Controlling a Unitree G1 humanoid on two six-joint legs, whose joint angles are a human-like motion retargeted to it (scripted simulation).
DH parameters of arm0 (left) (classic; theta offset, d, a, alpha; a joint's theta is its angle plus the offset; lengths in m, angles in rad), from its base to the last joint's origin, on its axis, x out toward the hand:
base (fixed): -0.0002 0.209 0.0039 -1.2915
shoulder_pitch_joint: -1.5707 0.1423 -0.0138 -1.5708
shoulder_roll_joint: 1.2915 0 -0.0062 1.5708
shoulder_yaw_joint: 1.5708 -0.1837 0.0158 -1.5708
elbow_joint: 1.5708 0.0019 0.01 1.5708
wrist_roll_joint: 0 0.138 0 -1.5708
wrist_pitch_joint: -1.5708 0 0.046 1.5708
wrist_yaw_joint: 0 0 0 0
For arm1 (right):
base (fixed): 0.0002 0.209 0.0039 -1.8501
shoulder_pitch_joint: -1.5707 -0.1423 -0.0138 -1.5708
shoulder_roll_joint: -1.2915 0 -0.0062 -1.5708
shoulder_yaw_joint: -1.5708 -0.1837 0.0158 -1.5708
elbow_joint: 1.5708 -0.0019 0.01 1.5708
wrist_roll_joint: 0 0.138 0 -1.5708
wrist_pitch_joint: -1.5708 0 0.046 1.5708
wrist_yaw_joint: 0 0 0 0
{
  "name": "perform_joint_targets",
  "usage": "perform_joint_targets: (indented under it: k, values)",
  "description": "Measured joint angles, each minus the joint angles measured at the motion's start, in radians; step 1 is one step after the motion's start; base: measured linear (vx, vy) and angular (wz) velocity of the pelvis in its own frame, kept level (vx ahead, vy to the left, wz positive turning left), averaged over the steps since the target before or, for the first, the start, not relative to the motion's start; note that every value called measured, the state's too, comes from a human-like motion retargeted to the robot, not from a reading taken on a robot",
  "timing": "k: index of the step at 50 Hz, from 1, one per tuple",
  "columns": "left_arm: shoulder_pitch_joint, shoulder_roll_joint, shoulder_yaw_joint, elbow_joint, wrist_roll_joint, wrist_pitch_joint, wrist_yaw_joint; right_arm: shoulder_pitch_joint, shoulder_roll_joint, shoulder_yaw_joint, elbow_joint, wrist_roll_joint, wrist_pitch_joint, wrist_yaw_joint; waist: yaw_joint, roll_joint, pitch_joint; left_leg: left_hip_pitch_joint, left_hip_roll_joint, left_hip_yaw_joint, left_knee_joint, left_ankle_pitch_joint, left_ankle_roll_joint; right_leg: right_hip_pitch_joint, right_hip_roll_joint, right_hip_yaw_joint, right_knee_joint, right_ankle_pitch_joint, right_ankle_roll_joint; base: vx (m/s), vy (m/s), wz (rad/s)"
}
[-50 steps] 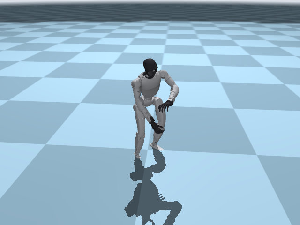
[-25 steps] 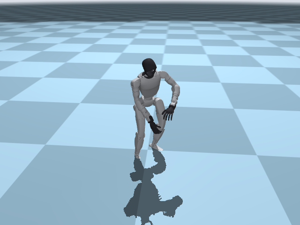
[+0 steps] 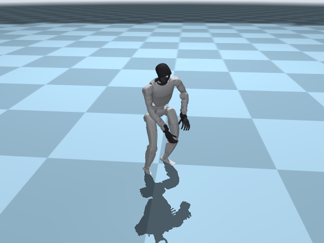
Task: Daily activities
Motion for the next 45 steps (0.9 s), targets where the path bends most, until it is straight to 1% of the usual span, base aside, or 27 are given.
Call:
perform_joint_targets:
  k: [5,11,14,18,20,23,26,27,28,29,32,34,36,38,41,45]
  values:
    - [0.004,-0.028,-0.027,0.068,-0.002,0.001,0.0,0.007,-0.01,0.016,-0.018,-0.017,0.005,-0.001,-0.005,0.004,0.025,-0.003,0.01,0.003,0.041,-0.017,0.0,0.004,0.005,0.005,0.018,-0.012,-0.003,0.0,0.0,0.0]
    - [0.128,-0.023,0.006,0.087,-0.027,-0.001,0.033,-0.043,-0.022,0.01,-0.029,-0.033,0.013,-0.007,0.028,0.006,0.043,-0.004,0.018,0.014,0.051,-0.026,0.007,0.005,0.015,0.016,0.013,0.0,-0.001,0.0,0.0,0.0]
    - [0.225,0.017,0.072,0.018,-0.052,-0.004,0.055,-0.096,-0.012,-0.002,-0.037,-0.042,0.015,-0.005,0.057,0.006,0.055,0.026,0.016,0.022,-0.008,-0.013,0.015,0.039,0.03,0.02,-0.057,0.04,0.001,0.03,0.05,-0.23]
    - [0.312,0.053,0.163,-0.103,-0.073,-0.013,0.093,-0.098,-0.018,-0.011,-0.062,-0.038,0.007,-0.009,0.081,0.004,0.039,0.01,0.03,0.024,0.005,-0.027,0.024,0.017,0.046,0.033,-0.04,0.06,0.007,0.0,0.0,0.0]
    - [0.311,0.08,0.205,-0.191,-0.076,-0.016,0.108,-0.088,-0.015,-0.013,-0.079,-0.024,0.003,-0.005,0.082,0.005,0.026,0.005,0.038,0.022,0.003,-0.028,0.025,0.013,0.059,0.035,-0.046,0.08,0.011,-0.02,0.04,-0.19]
    - [0.194,0.109,0.223,-0.31,-0.063,-0.006,0.126,-0.054,0.009,0.002,-0.13,0.02,-0.003,0.023,0.054,0.006,0.005,-0.007,0.053,0.011,0.012,-0.023,0.024,0.006,0.077,0.034,-0.051,0.113,0.018,-0.03,0.02,-0.1]
    - [-0.053,0.113,0.168,-0.363,-0.033,0.021,0.133,0.015,0.004,0.041,-0.191,0.083,-0.006,0.074,-0.004,0.011,-0.009,-0.027,0.067,-0.003,0.044,-0.025,0.014,-0.002,0.095,0.032,-0.055,0.134,0.033,-0.07,0.01,-0.01]
    - [-0.167,0.097,0.128,-0.345,-0.027,0.034,0.133,0.035,-0.015,0.05,-0.216,0.11,-0.003,0.094,-0.019,0.017,-0.005,-0.028,0.069,-0.008,0.046,-0.024,0.01,0.004,0.102,0.032,-0.071,0.144,0.041,-0.06,0.02,0.08]
    - [-0.32,0.06,0.068,-0.285,-0.031,0.05,0.134,0.046,-0.055,0.048,-0.251,0.143,0.004,0.119,-0.023,0.029,0.015,-0.017,0.067,-0.014,0.027,-0.019,0.005,0.028,0.108,0.03,-0.115,0.163,0.051,-0.06,0.02,0.07]
    - [-0.404,0.037,0.028,-0.253,-0.031,0.058,0.128,0.065,-0.072,0.057,-0.268,0.164,0.007,0.135,-0.037,0.034,0.02,-0.02,0.07,-0.015,0.032,-0.02,0.0,0.029,0.113,0.034,-0.125,0.17,0.059,-0.08,0.0,0.03]
    - [-0.529,-0.021,-0.067,-0.165,-0.041,0.06,0.084,0.12,-0.101,0.091,-0.292,0.209,0.01,0.17,-0.085,0.049,0.023,-0.045,0.076,-0.014,0.06,-0.034,-0.01,0.006,0.121,0.051,-0.12,0.166,0.076,-0.07,-0.02,-0.02]
    - [-0.554,-0.064,-0.127,-0.089,-0.061,0.049,0.045,0.137,-0.122,0.099,-0.296,0.227,0.016,0.183,-0.1,0.061,0.028,-0.051,0.073,-0.01,0.054,-0.039,-0.011,0.0,0.12,0.059,-0.132,0.16,0.08,0.0,0.0,0.0]
    - [-0.532,-0.101,-0.173,-0.021,-0.079,0.031,0.005,0.141,-0.134,0.1,-0.282,0.228,0.023,0.187,-0.106,0.071,0.03,-0.049,0.065,-0.002,0.035,-0.04,-0.011,-0.003,0.117,0.068,-0.148,0.154,0.08,0.0,0.0,0.0]
    - [-0.488,-0.133,-0.204,0.051,-0.096,0.005,-0.03,0.125,-0.133,0.093,-0.238,0.213,0.029,0.187,-0.105,0.071,0.035,0.006,0.021,0.014,-0.082,0.0,-0.006,0.035,0.096,0.079,-0.224,0.17,0.08,0.0,0.0,0.0]
    - [-0.381,-0.143,-0.215,0.102,-0.114,-0.003,-0.061,0.109,-0.119,0.091,-0.185,0.191,0.041,0.177,-0.097,0.072,0.031,0.004,0.01,0.029,-0.103,0.014,-0.004,0.017,0.09,0.092,-0.222,0.166,0.077,0.0,0.0,0.0]
    - [-0.259,-0.13,-0.196,0.138,-0.144,-0.006,-0.077,0.087,-0.092,0.08,-0.112,0.175,0.05,0.162,-0.074,0.073,0.014,0.0,-0.003,0.038,-0.133,0.034,0.002,-0.003,0.084,0.098,-0.222,0.165,0.073,0.0,0.0,0.0]
